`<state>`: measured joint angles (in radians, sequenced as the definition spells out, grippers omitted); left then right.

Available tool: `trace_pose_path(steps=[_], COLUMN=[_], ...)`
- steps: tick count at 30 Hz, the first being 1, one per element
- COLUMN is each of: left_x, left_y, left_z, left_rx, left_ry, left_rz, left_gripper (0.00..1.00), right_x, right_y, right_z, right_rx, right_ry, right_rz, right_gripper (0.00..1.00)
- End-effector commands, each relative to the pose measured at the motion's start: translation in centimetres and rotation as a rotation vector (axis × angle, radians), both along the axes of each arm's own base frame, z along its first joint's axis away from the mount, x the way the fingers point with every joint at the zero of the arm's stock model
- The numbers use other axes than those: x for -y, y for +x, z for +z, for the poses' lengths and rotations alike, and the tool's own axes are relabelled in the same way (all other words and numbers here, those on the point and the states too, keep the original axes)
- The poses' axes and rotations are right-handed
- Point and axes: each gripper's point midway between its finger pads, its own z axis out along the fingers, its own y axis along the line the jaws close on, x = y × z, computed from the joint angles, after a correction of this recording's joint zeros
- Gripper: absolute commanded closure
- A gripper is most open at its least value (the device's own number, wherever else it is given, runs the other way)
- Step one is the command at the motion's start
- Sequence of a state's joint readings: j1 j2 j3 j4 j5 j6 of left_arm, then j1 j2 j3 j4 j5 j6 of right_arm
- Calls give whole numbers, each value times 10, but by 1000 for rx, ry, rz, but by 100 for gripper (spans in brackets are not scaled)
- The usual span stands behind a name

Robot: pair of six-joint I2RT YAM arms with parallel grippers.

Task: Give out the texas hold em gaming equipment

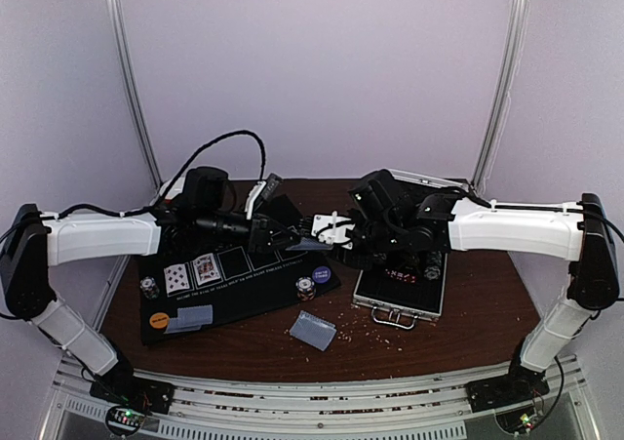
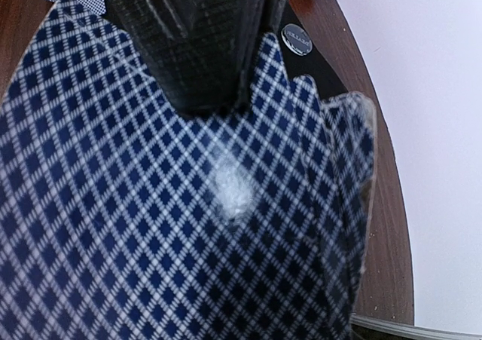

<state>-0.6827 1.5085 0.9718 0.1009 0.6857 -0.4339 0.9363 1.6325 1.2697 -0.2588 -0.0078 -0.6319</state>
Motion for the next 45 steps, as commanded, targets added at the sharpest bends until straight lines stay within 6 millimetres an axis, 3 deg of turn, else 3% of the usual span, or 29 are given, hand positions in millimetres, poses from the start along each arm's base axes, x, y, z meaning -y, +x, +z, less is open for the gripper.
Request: trace_pose_path(steps=[1, 3, 11, 20, 30, 33, 37, 40, 42, 45], left_x=[2, 1, -14, -28, -106, -140, -200, -228, -229, -209], left_y=[-3, -4, -4, -15, 36, 65, 104, 116, 124, 135], left_z=[23, 25, 33, 54, 82, 70, 12, -31, -43, -52], left_rx=[48, 55, 83, 167, 428, 468, 412, 384, 422, 524], left_ry=[-32, -29, -1, 7, 306, 520, 936, 1234, 1354, 1413], left_rz=[-28, -31, -18, -69, 230, 397, 622, 683, 707, 688], left_gripper=[94, 100, 100, 100, 100, 100, 100, 100, 100, 100], right_x=[-2, -1, 1, 2, 6, 7, 7, 8, 8, 9], right_y=[1, 2, 4, 6, 7, 7, 7, 6, 6, 6], right_z=[6, 6, 4, 5, 6, 7, 10, 11, 11, 10], right_rx=[11, 13, 20, 26, 34, 34, 38, 37, 37, 33], right_ry=[19, 19, 3, 4, -5, -4, 3, 3, 2, 0], right_rz=[-11, -13, -22, -31, -44, -46, -46, -45, -47, -50], right_gripper=[58, 58, 58, 59, 59, 59, 59, 59, 59, 59])
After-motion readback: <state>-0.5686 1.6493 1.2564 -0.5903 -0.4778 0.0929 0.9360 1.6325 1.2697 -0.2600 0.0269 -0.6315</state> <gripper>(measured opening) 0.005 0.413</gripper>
